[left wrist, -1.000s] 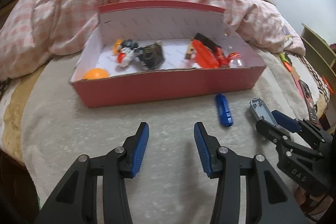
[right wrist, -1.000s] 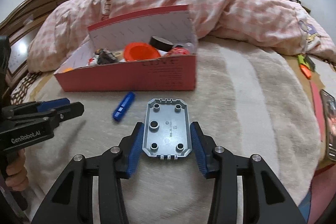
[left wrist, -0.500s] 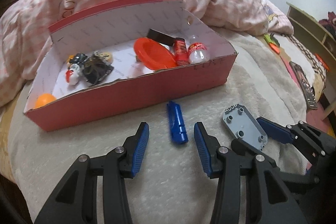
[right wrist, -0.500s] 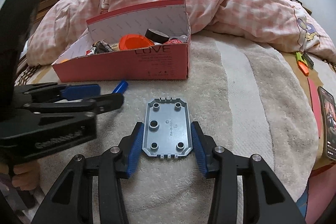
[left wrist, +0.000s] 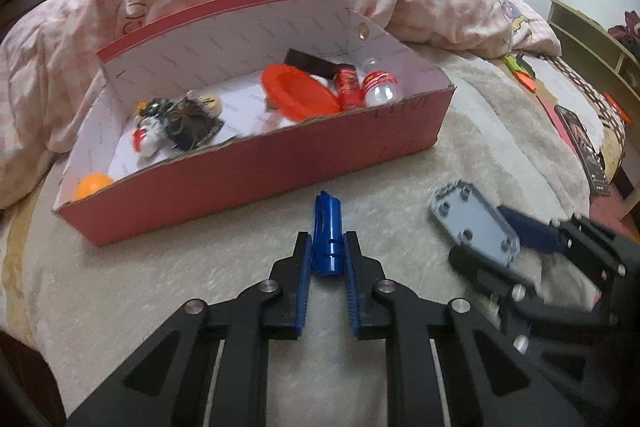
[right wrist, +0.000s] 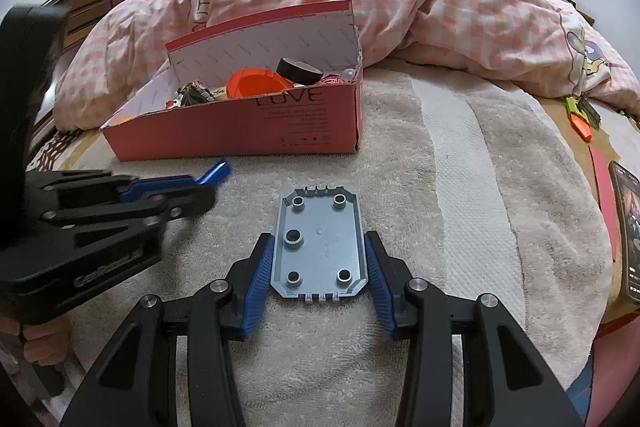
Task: Organize objects
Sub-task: 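Grasp the blue marker with the left tool while the right tool grasps the grey plate, then carry the blue marker and grey plate over the shoebox with both tools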
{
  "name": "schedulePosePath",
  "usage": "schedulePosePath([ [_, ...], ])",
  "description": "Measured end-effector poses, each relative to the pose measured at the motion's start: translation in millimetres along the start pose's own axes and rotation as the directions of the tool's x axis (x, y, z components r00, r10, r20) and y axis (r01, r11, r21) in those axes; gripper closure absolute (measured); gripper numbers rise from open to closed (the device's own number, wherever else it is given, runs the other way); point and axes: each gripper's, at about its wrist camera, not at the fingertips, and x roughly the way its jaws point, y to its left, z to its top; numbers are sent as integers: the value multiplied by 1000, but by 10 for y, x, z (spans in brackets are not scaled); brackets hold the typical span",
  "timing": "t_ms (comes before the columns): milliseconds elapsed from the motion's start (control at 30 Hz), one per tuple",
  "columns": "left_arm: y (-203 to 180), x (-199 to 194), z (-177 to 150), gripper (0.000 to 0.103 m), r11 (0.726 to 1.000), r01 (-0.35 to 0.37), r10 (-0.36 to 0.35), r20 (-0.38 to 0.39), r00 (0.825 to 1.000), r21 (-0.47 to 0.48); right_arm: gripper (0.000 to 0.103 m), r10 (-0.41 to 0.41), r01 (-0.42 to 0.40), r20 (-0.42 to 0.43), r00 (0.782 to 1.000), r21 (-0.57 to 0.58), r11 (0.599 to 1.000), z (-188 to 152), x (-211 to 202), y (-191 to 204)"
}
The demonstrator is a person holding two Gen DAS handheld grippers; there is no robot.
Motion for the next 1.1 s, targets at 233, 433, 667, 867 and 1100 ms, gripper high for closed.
schedulePosePath([
  [233,244,-134,-166,89,999,-42,42,-3,999,-32,57,-14,14,-3,1000,6,1000,7,-6,23],
  [433,371,-171,-244,88,997,-42,42,4,999,-57,57,20,-20,-11,1000,-12,1000,-3,-20,144],
  [667,384,-166,-247,88,998,-36,36,12,999,-55,57,-8,7,-23,1000,-33,999,-5,-1,217],
  [867,400,-152,-241,88,998,-21,22,20,1000,-59,56,-19,18,-30,999,-35,999,-8,21,232],
  [1100,409,-137,-243,88,998,-11,13,31,999,-60,56,-34,33,-33,999,-33,999,7,49,252],
])
